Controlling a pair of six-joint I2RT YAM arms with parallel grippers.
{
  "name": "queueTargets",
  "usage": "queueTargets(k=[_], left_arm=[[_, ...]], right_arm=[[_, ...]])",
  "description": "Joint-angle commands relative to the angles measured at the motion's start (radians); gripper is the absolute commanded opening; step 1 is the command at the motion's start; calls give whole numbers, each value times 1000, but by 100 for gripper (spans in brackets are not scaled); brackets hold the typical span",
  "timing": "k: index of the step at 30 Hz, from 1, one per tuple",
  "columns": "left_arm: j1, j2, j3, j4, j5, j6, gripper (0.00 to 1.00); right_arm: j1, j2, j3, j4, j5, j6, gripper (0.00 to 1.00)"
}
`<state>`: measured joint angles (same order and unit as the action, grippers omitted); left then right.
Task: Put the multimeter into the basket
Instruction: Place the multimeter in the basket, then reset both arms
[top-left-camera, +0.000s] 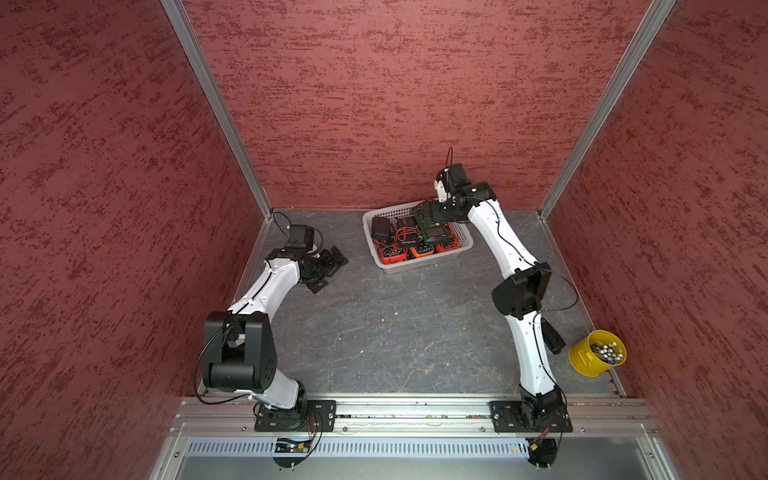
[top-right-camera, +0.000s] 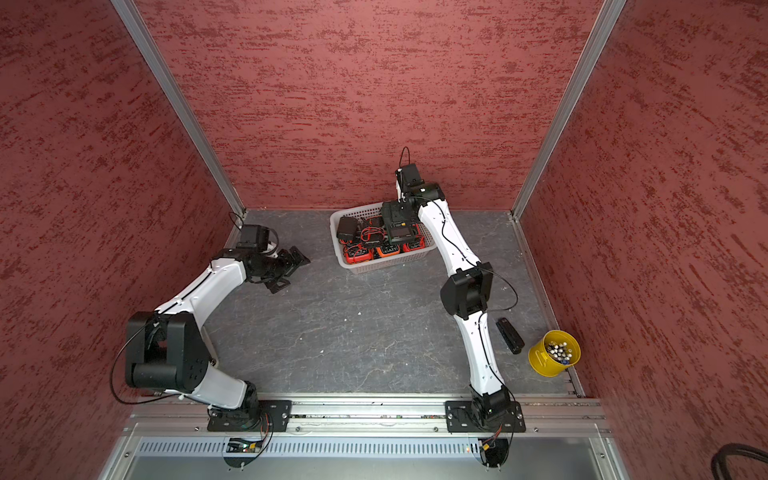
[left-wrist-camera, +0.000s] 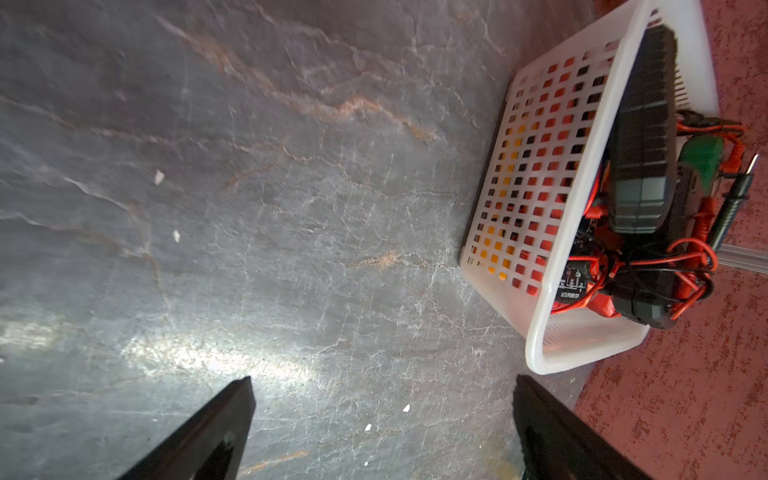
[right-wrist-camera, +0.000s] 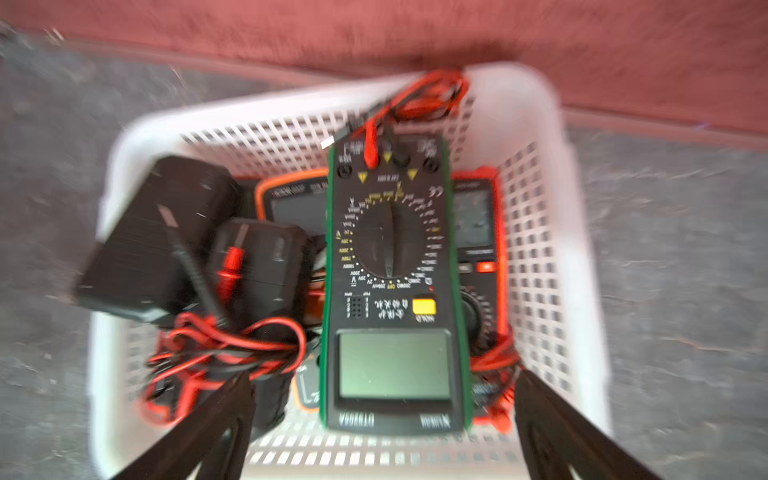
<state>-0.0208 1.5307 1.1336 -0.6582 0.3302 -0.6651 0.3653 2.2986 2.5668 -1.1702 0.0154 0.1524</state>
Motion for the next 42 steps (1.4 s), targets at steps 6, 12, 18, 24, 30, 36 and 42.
queueTargets(k=[6, 12, 18, 24, 30, 36, 42], left_arm=[[38, -77, 6, 32, -254, 155, 100], [40, -132, -55, 117, -415, 251, 100], [37, -204, -161, 290, -524, 364, 100], [37, -332, -382, 597, -568, 535, 100], [52, -451, -687, 1065, -520, 687, 100], [112, -375, -733, 1166, -449, 653, 100], [128, -280, -699, 1186, -377, 647, 100]], right_arm=[[2, -416, -566, 247, 219, 69, 99], [-28, -785, -1103, 538, 357, 138, 99], [-39, -1104, -1561, 859, 492, 141, 99], [-41, -1239, -1830, 1081, 551, 10, 99], [-45, -1224, -1933, 1168, 578, -66, 99], [-51, -1204, -2016, 1340, 573, -144, 99], [-62, -1175, -2070, 1499, 518, -170, 99]])
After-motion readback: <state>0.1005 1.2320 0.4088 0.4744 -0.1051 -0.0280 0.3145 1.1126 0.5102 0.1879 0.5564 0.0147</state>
